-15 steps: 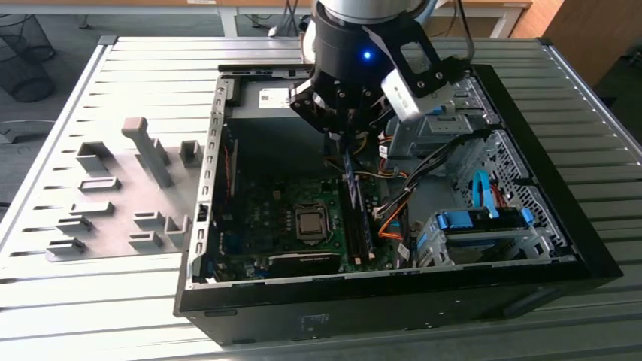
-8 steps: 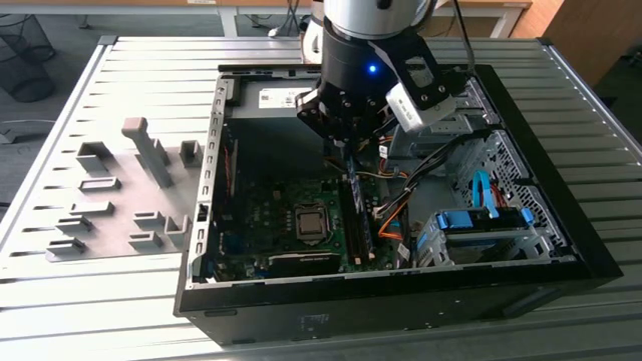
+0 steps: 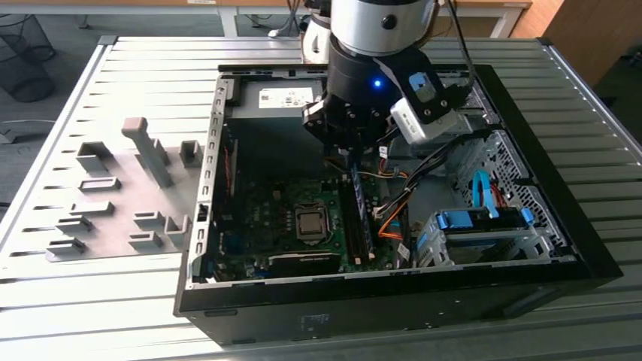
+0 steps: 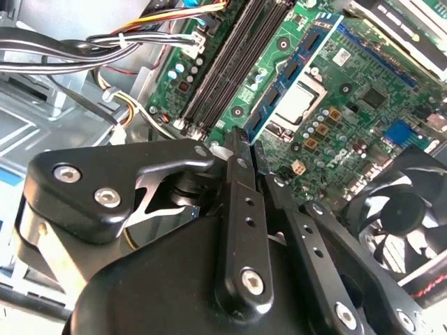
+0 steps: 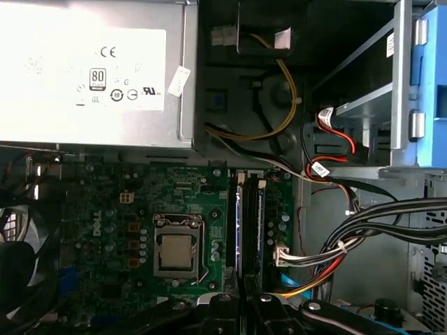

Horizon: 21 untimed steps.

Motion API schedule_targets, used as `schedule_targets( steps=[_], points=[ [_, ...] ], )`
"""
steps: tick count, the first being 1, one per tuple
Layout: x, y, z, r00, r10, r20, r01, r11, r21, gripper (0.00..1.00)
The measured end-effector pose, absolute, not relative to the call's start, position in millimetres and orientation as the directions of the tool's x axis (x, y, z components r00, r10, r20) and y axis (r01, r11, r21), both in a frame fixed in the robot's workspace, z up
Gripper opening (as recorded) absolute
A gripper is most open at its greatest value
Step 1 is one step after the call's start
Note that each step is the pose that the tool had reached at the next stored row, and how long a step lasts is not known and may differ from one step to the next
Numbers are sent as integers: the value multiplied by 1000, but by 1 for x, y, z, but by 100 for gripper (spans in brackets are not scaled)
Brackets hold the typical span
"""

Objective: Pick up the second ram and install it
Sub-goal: 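Insert the second ram into the second slot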

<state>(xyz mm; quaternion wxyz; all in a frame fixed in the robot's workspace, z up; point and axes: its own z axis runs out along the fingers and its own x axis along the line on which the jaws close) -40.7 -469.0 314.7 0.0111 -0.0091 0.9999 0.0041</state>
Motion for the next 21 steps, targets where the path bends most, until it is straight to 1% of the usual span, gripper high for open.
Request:
schedule_targets(
  steps=[21],
  points=[
    [-40,-477,277,-1000,1,-20,1,1000,8,14]
  ],
)
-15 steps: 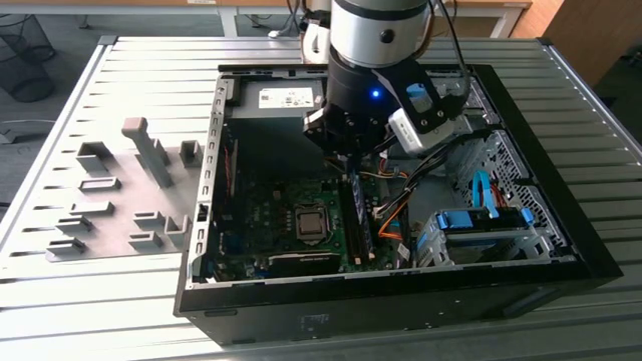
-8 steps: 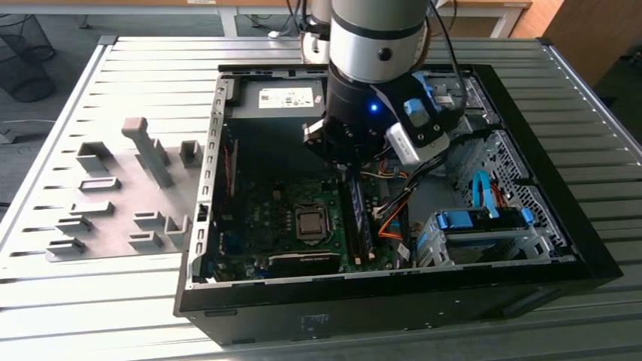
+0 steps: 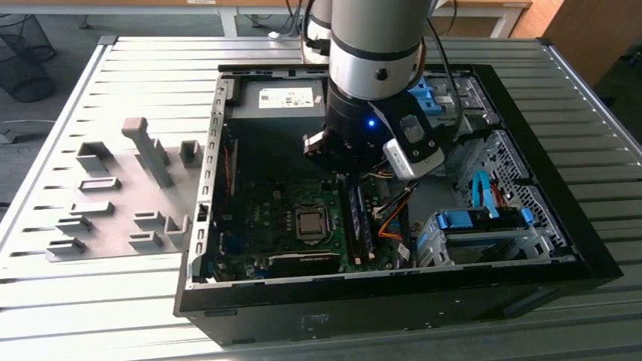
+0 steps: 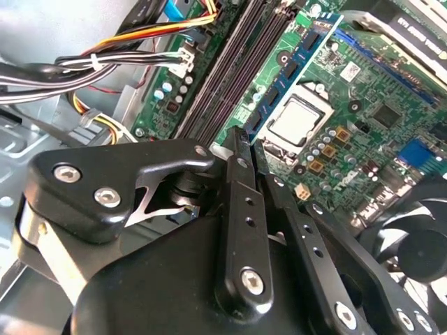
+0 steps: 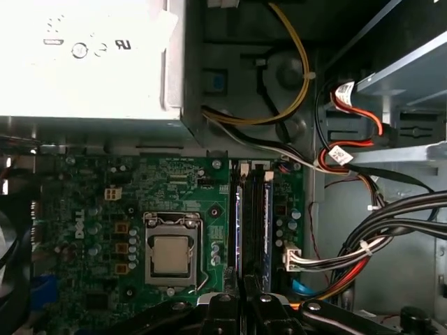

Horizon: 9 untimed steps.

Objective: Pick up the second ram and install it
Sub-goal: 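Insert the second ram into the second slot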

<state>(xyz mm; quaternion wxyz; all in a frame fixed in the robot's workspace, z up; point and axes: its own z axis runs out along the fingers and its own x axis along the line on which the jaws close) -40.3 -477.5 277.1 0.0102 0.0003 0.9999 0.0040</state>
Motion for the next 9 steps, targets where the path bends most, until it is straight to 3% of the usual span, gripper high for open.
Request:
schedule_targets(
  steps=[9],
  points=[
    [-40,-478,261,-1000,20,-20,20,1000,8,14]
  ],
)
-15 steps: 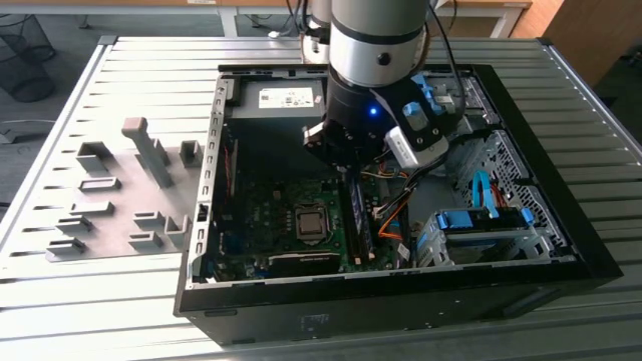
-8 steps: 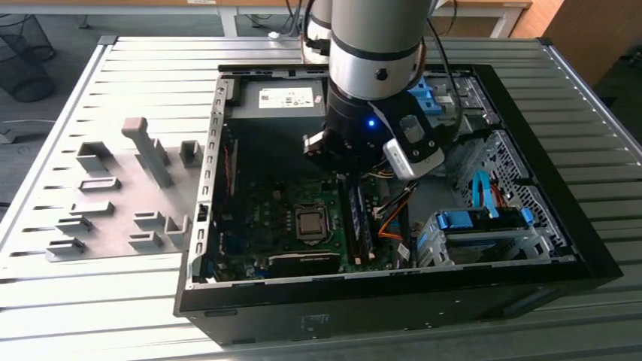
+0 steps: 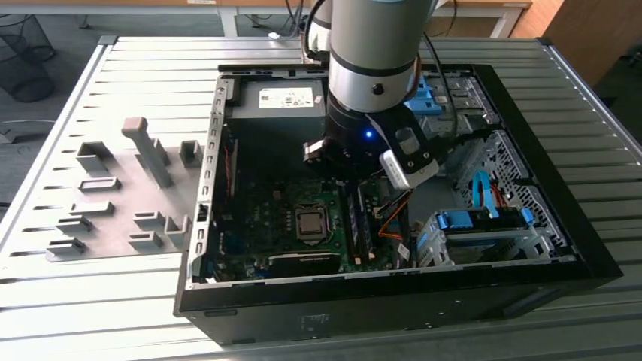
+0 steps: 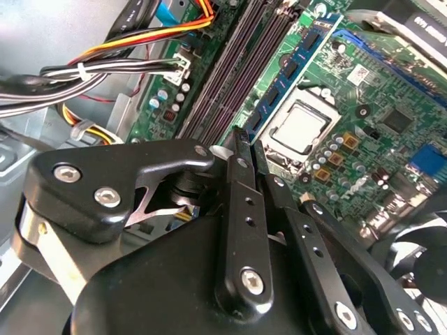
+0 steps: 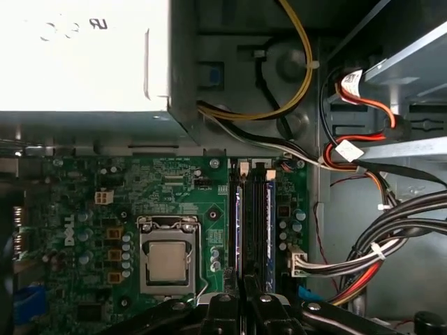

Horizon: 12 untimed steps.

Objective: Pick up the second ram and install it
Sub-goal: 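Insert the second ram into the second slot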

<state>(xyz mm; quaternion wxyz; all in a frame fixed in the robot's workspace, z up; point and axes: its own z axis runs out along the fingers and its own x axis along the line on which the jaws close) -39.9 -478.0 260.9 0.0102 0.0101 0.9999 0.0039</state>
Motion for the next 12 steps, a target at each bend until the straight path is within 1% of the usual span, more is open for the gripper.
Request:
schedule_targets(
  steps=[7,12],
  points=[
    [-36,-478,248,-1000,24,-20,24,1000,8,14],
    [-36,-478,248,-1000,24,-20,24,1000,8,14]
  ],
)
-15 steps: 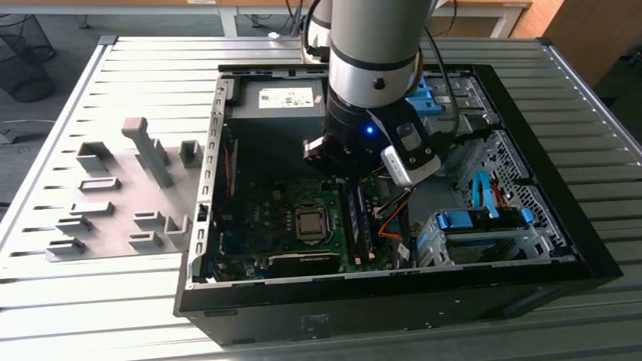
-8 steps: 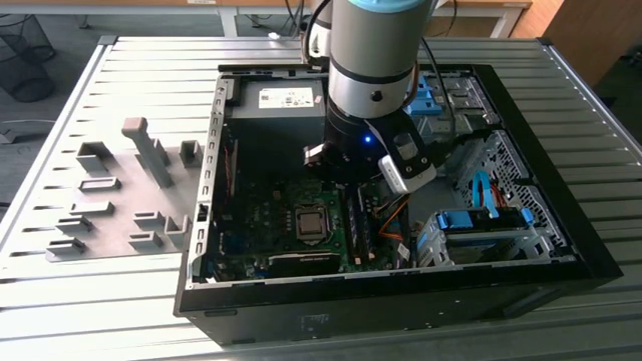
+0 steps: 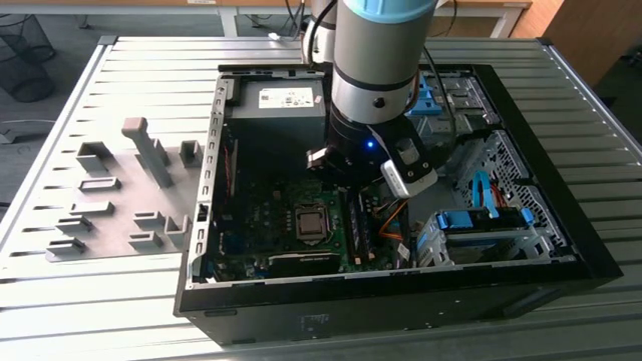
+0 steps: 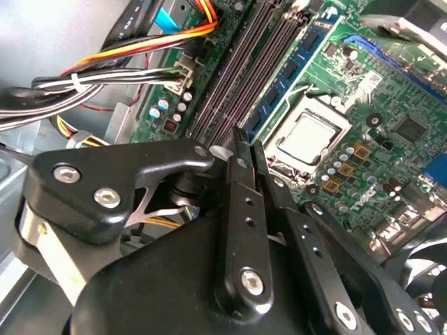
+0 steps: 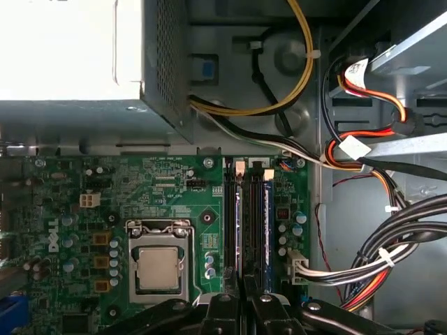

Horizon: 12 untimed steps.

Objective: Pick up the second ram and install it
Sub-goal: 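Insert the second ram into the second slot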

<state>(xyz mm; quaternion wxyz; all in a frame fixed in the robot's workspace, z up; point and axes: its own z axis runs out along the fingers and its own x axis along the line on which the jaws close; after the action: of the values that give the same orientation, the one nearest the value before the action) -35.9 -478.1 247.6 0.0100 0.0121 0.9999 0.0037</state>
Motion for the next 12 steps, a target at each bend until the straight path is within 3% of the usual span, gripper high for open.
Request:
schedule_targets(
  steps=[12],
  points=[
    [-35,-478,231,-1000,-7,-17,-8,1000,8,14]
  ],
)
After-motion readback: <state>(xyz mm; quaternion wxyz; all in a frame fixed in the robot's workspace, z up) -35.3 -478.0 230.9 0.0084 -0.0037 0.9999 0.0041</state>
